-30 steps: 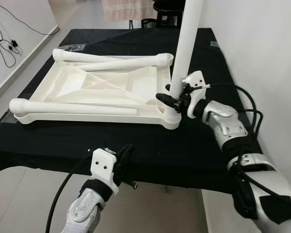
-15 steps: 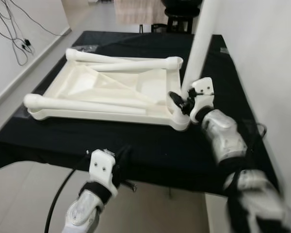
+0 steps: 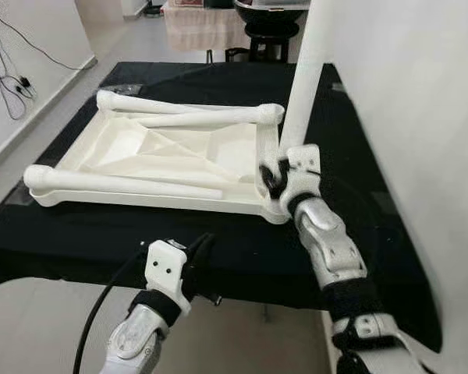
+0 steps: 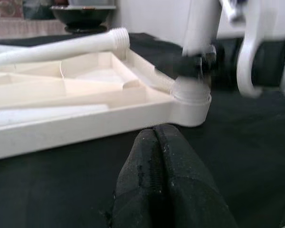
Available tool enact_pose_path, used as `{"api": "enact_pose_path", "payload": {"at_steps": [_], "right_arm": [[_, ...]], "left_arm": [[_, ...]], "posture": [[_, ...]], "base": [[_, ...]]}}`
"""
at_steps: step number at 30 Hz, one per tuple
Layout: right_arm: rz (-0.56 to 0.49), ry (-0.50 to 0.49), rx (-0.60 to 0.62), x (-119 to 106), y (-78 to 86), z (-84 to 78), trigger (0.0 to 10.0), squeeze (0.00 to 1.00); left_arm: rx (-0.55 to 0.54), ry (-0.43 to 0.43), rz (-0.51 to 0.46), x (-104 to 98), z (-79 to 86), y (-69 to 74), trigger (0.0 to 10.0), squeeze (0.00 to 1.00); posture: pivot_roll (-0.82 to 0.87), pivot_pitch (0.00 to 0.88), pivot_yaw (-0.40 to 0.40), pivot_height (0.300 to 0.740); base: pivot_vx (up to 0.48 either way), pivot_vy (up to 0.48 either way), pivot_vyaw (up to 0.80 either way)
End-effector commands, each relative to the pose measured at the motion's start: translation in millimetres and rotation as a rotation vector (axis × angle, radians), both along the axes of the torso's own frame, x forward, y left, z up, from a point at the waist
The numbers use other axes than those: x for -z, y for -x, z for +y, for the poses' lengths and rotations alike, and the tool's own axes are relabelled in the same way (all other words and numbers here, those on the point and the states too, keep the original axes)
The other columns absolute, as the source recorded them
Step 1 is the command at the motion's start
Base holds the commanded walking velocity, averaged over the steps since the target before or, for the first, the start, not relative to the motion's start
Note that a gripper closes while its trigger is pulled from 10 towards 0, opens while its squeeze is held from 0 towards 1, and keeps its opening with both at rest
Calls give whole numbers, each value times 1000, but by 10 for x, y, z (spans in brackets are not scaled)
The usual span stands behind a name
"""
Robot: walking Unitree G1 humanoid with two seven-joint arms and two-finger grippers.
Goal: Building children table
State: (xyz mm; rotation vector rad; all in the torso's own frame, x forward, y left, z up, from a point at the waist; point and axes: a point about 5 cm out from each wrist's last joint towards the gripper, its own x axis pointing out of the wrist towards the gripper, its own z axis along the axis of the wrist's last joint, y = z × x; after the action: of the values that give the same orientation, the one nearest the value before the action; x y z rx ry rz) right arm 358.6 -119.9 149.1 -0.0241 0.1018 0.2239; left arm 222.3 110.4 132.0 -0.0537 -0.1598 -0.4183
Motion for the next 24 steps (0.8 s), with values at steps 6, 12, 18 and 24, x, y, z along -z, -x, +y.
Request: {"api": "enact_pose_path", "payload": {"at_steps": [6,12,18,24], "right_arm": [[-127,-61,-336,-423,-58,182,10000,0],[-65,-32,-629,-416,-131,131,10000,0],[-36,-3,-749,-389,-161,72,0,0],[-31,1,-757,-395,-178,-15,0,0]], "left_arm": [[-1,-3,30,64,3,8,10000,0],[-3,-4,29,64,1,-2,10000,0],[-4,-4,29,67,-3,0,10000,0],[-5,-4,29,65,-8,7,10000,0]], "posture": [[117,125,-8,740],[120,121,-10,740],[129,121,-11,740],[126,124,-11,740]], "base": [[0,0,0],[0,0,0],[0,0,0],[0,0,0]]}}
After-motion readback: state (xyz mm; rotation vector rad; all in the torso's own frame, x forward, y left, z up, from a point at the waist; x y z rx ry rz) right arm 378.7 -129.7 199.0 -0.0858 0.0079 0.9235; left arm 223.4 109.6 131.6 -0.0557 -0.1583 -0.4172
